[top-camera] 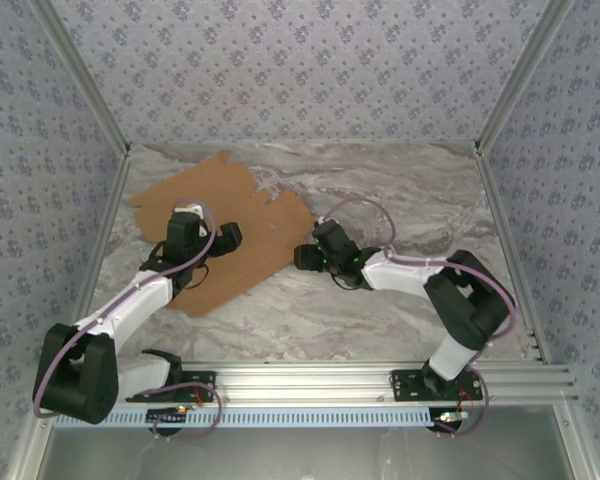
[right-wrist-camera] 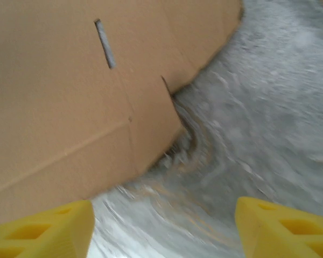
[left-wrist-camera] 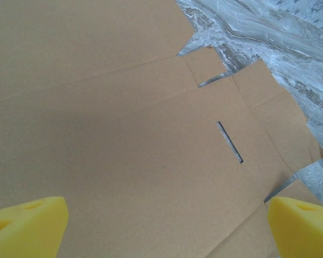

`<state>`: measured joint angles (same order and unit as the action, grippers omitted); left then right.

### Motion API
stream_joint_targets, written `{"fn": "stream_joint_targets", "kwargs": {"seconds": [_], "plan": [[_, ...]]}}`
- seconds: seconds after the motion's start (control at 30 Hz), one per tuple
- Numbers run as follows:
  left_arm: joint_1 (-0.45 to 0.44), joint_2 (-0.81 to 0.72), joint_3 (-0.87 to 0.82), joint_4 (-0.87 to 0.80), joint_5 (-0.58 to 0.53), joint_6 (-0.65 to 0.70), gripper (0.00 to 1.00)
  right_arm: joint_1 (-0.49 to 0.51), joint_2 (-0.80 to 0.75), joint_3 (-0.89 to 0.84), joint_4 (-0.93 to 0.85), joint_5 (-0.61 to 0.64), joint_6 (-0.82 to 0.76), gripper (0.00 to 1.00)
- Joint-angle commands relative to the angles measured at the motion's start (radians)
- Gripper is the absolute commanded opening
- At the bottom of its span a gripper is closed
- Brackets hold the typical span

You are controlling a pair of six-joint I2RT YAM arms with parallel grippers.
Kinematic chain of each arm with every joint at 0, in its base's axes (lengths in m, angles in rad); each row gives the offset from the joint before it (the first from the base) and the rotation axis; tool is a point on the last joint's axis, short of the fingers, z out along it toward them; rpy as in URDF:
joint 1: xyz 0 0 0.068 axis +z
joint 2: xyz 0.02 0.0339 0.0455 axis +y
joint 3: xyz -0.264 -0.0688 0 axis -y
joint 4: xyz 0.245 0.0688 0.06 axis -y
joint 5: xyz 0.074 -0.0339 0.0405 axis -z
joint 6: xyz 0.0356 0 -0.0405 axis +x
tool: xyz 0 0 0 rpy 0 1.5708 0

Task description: Fold the paper box

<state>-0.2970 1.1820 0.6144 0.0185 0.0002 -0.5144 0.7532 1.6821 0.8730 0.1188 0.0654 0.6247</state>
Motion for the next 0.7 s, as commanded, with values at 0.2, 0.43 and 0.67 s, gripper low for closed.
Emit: {"fn": "stream_joint_targets", "kwargs": {"seconds": [0.2,0.43,0.67], "plan": [[-0.007,-0.011,0.025,-0.04,-0.042,0.002,0.96,-0.033,0.174,0.097,0.145,-0.068,0.103,0.52],[-0.007,-0.007,0.031,-0.035,-0.042,0.001,0.96,-0.047,0.225,0.097,0.222,-0.091,0.108,0.24],[-0.008,-0.057,0.011,0.112,-0.029,0.027,0.96,-0.138,0.095,0.08,0.229,-0.191,-0.114,0.04]]}}
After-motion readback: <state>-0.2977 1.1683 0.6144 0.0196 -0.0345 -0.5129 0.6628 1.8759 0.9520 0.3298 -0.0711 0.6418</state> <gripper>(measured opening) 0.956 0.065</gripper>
